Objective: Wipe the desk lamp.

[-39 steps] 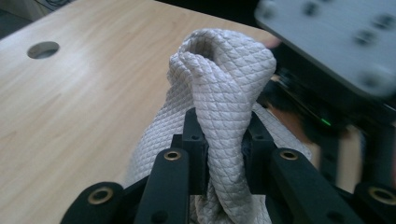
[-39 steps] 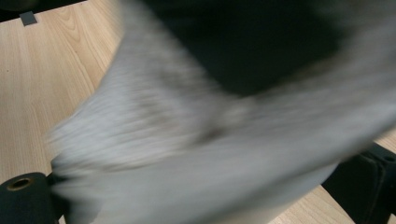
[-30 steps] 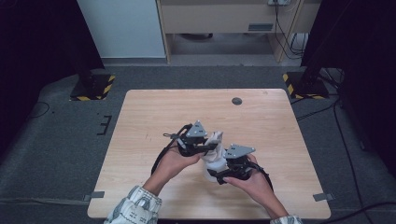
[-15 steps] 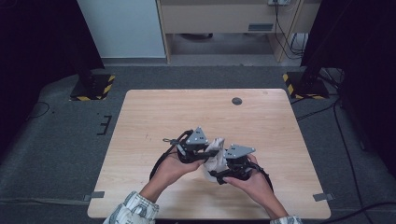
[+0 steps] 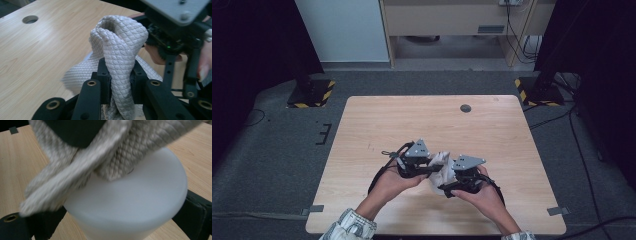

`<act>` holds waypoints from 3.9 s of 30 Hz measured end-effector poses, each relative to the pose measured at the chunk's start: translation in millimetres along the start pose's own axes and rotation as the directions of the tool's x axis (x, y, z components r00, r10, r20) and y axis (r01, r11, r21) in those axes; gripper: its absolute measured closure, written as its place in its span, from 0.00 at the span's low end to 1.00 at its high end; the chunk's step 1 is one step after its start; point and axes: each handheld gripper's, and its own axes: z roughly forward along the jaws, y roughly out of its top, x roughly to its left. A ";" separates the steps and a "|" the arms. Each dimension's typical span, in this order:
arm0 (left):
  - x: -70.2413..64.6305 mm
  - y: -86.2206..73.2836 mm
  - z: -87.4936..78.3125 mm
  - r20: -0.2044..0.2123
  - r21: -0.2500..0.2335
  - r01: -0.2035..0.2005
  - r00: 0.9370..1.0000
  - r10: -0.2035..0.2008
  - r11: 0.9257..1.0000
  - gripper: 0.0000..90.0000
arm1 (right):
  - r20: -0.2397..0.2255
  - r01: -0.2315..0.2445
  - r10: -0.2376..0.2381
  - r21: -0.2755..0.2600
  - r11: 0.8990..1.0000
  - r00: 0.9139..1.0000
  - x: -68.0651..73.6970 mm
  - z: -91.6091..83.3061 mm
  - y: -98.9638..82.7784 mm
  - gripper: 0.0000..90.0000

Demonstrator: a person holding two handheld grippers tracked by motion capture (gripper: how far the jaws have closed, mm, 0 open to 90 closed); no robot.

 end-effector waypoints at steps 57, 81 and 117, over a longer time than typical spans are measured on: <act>39.2 7.4 2.6 -0.096 -0.019 0.045 0.994 -0.046 0.999 0.83 | 0.009 0.003 -0.003 -0.009 1.000 1.000 -1.4 -3.7 -4.1 0.09; 47.4 -37.1 31.7 -0.068 0.041 0.109 0.992 -0.106 0.993 0.84 | 0.035 -0.003 0.003 -0.009 1.000 0.999 -7.5 -7.2 -6.3 0.10; 40.9 -49.6 44.1 -0.094 0.049 0.111 0.990 -0.106 0.993 0.85 | 0.061 -0.012 0.013 -0.016 1.000 0.998 -11.0 -9.5 -9.2 0.10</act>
